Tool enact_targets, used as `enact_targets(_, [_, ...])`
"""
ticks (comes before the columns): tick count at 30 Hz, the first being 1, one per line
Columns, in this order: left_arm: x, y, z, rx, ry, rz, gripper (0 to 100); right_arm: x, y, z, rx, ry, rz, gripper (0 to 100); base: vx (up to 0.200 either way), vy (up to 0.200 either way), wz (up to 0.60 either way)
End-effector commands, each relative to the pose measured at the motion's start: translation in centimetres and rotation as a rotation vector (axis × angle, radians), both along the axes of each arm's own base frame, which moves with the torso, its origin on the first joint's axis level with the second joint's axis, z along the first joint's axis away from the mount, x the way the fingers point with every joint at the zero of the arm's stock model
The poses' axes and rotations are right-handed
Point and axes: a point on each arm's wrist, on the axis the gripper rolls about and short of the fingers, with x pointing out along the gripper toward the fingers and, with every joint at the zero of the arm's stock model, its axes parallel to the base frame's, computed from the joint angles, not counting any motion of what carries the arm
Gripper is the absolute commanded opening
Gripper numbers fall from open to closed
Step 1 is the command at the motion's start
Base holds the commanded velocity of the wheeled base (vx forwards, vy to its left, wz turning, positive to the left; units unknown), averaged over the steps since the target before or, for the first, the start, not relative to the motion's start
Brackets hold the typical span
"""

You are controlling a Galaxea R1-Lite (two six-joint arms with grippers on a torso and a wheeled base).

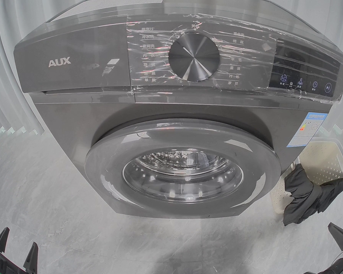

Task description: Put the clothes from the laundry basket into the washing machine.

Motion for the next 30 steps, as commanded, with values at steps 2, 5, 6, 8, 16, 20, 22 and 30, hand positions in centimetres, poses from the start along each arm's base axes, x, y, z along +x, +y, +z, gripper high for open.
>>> enact_targets(2, [0.0,0.0,-0.5,0.000,0.000,0.000,100,6.8,1.3,-0.4,-0.065,0.265,0.195,100,0.000,0.000,0.00])
enact_targets(5, [0.0,0.0,-0.5,-0.002,0.000,0.000,100,8.8,1.7,-0.5,-0.071,0.316,0.168,100,0.000,0.000,0.00])
enact_targets(6, [0.0,0.0,-0.5,-0.002,0.000,0.000,100,9.7,1.9,-0.6,-0.069,0.343,0.160,100,0.000,0.000,0.00])
enact_targets(8, [0.0,0.0,-0.5,-0.002,0.000,0.000,100,11.1,2.5,-0.8,-0.045,0.384,0.131,100,0.000,0.000,0.00])
enact_targets(16, [0.0,0.0,-0.5,-0.003,0.000,0.000,100,14.1,7.2,-0.2,0.159,0.411,-0.009,100,0.000,0.000,0.00])
enact_targets(20, [0.0,0.0,-0.5,-0.003,0.000,0.000,100,14.7,8.7,-0.4,0.181,0.429,-0.042,100,0.000,0.000,0.00])
enact_targets(22, [0.0,0.0,-0.5,-0.005,0.000,0.000,100,15.2,9.0,-0.7,0.174,0.430,-0.044,100,0.000,0.000,0.00])
enact_targets(30, [0.0,0.0,-0.5,-0.005,-0.001,0.000,100,16.9,8.6,-0.5,0.111,0.356,-0.077,100,0.000,0.000,0.00])
